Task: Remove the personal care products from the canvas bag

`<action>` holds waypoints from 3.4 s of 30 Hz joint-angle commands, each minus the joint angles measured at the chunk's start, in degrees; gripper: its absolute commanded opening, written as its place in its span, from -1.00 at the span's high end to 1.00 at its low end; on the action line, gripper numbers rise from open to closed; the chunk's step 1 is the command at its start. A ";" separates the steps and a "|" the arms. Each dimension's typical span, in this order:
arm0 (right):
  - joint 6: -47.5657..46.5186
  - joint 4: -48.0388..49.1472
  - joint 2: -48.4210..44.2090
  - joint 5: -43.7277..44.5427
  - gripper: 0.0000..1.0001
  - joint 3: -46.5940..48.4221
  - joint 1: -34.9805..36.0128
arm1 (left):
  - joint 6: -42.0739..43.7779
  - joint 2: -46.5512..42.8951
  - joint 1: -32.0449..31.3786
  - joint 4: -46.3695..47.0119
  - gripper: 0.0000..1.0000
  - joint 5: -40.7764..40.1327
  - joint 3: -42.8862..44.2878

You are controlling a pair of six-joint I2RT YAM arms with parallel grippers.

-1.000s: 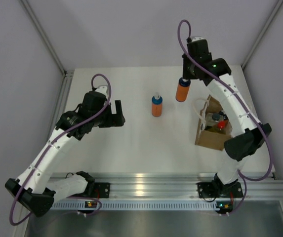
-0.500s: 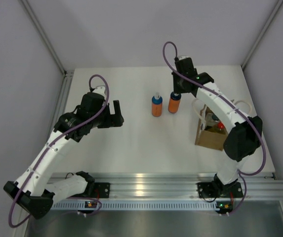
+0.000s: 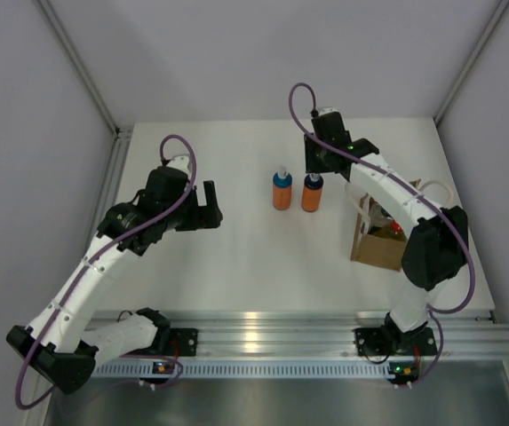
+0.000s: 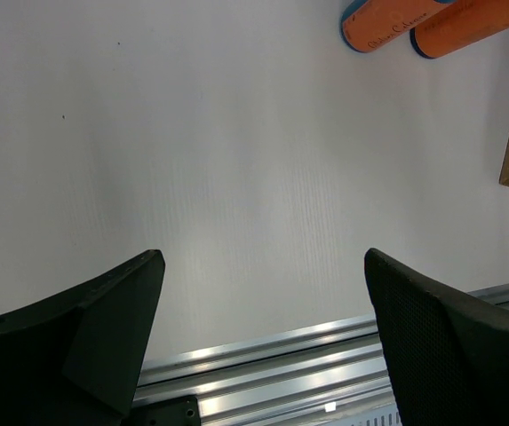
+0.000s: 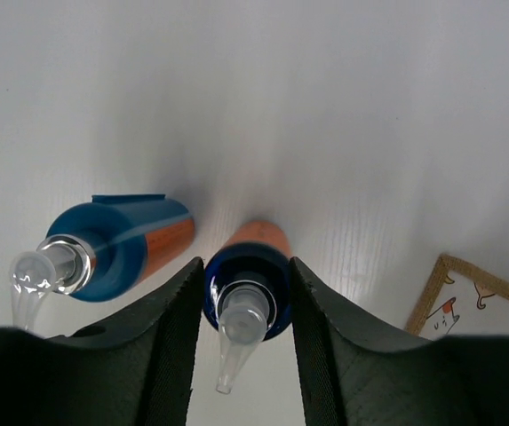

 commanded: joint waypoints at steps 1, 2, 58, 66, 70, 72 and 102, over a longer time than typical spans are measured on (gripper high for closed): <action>0.20 6.73 -1.37 0.87 0.17 0.78 1.37 | -0.01 -1.43 -0.06 2.10 -0.97 -0.77 -0.38; 0.20 6.72 -1.63 0.87 0.12 0.96 1.37 | 0.08 -1.43 -0.15 2.10 -0.97 -0.69 -0.38; 27.71 -16.66 -24.66 14.14 0.10 -17.59 -27.20 | 2.01 -0.20 -0.06 2.19 -0.97 0.72 -0.91; 27.97 -14.72 -22.55 14.14 0.13 -18.29 -27.20 | 2.01 0.07 -0.15 2.19 -0.97 0.98 -0.74; 27.89 -14.37 -21.50 13.35 0.23 -18.11 -27.11 | 2.36 0.07 -0.15 2.19 -0.97 0.72 -0.47; 27.89 -14.02 -21.67 13.26 0.25 -18.20 -27.20 | 2.28 0.07 -0.06 2.19 -0.97 0.72 -0.47; 24.90 -14.02 -21.23 13.70 0.78 -17.23 -27.11 | 1.66 1.30 -0.15 2.19 -0.97 0.98 -0.47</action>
